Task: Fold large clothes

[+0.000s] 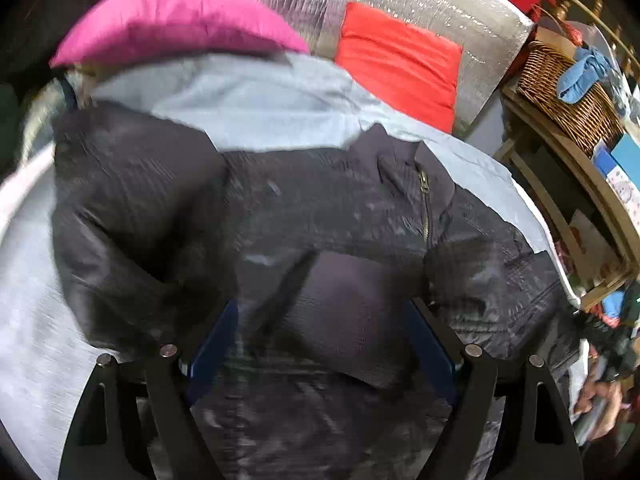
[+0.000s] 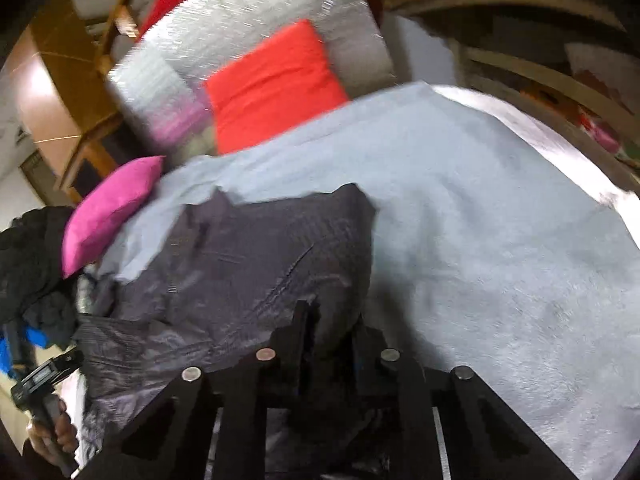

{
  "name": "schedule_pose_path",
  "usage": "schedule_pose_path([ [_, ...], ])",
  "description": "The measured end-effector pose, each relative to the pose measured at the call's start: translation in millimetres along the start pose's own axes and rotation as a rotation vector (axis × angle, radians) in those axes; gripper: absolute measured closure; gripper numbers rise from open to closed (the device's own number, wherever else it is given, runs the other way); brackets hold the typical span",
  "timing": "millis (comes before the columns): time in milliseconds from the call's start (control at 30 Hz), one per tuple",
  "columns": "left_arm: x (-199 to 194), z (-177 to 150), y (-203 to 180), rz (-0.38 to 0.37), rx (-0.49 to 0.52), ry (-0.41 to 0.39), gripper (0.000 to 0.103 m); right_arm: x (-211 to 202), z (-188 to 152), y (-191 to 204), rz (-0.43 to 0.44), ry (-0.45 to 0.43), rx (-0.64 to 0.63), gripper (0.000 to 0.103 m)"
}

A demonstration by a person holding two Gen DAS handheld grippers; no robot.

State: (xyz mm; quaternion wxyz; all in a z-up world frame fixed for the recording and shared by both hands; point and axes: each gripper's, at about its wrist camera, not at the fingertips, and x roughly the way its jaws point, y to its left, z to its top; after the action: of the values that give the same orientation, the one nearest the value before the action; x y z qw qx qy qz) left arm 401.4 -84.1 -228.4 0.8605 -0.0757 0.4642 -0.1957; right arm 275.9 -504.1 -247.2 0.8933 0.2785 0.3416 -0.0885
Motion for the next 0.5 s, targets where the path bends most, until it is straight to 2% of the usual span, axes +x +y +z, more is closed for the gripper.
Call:
schedule_pose_path([
  [167,24.4,-7.3,-4.8,-0.064,-0.056,0.064,0.018,13.5,-0.9,-16.0,-0.035,0.036,0.052,0.085],
  [300,27.5,-11.5,-1.7,-0.185,-0.128,0.054,0.022,14.3,-3.6,-16.5,-0.055,0.044,0.046,0.085],
  [367,26.4,-12.9,-3.4,-0.203,-0.133,0.045,0.04,15.8,-3.3,-18.3,-0.049,0.051,0.058,0.085],
  [400,24.4,-13.6,-5.7,-0.198,-0.123,0.034,0.059,16.4,-2.2,-19.5,-0.045,0.053,0.064,0.085],
  [433,22.9,-14.1,-7.5,-0.203,-0.115,0.028,0.07,16.8,-1.9,-19.7,-0.043,0.053,0.066,0.085],
  [467,20.5,-14.0,-9.4,-0.219,-0.112,0.022,0.078,17.7,-1.5,-19.0,-0.041,0.051,0.066,0.085],
  [500,13.9,-14.5,-12.2,-0.235,-0.107,0.007,0.079,18.0,-1.3,-18.4,-0.038,0.049,0.067,0.085],
])
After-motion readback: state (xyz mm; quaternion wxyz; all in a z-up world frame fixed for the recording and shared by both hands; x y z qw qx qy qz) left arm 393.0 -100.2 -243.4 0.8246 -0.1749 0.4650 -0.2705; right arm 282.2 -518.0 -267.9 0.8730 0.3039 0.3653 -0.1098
